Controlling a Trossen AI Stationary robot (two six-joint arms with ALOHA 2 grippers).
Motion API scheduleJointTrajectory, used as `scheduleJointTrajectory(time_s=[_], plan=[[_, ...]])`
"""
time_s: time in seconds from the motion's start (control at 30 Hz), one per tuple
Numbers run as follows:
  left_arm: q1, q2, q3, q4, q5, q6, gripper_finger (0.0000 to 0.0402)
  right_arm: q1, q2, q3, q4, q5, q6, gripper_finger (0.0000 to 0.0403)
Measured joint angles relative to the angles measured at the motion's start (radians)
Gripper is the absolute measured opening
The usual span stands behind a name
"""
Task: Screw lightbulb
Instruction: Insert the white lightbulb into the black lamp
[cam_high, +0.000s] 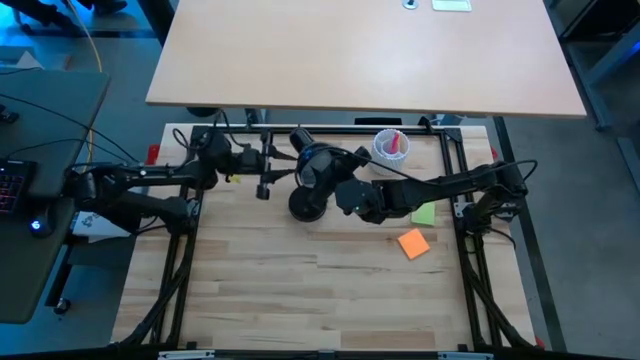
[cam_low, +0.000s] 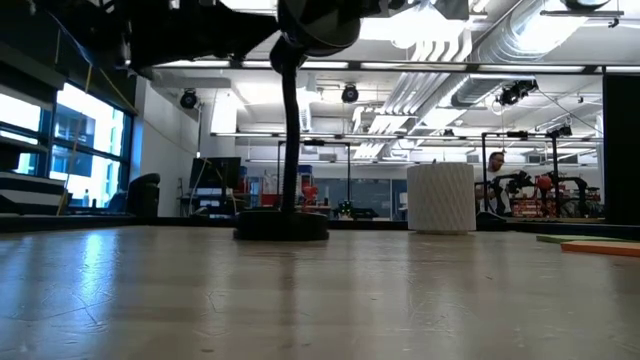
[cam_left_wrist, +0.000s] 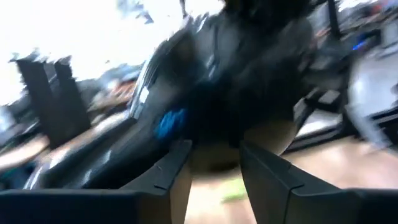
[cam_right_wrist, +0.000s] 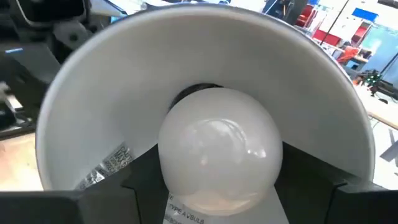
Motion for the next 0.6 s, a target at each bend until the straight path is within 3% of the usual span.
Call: scheduleJointTrajectory(time_s=[0.2, 0.27, 0.4, 0.6], plan=[[0.004, -0.065, 0.0, -0.263, -0.393, 0.032, 0.0115, -0.001, 0.0, 0.0, -0.003, 0.002, -0.034, 0.0236], [0.038, -0.067, 0.0, -0.341, -0.463, 0.049, 0.0111, -0.001, 0.0, 0.0, -0.004, 0.02, -0.064, 0.0236], [0.171, -0.031, 0.0, -0.358, -0.416, 0.077, 0.0093, 0.005, 0.0, 0.0, -0.012, 0.028, -0.137, 0.0236], [0.337, 0.083, 0.044, -0.208, -0.128, -0.043, 0.0055, 0.01, 0.0, 0.0, -0.063, 0.116, -0.187, 0.0236]])
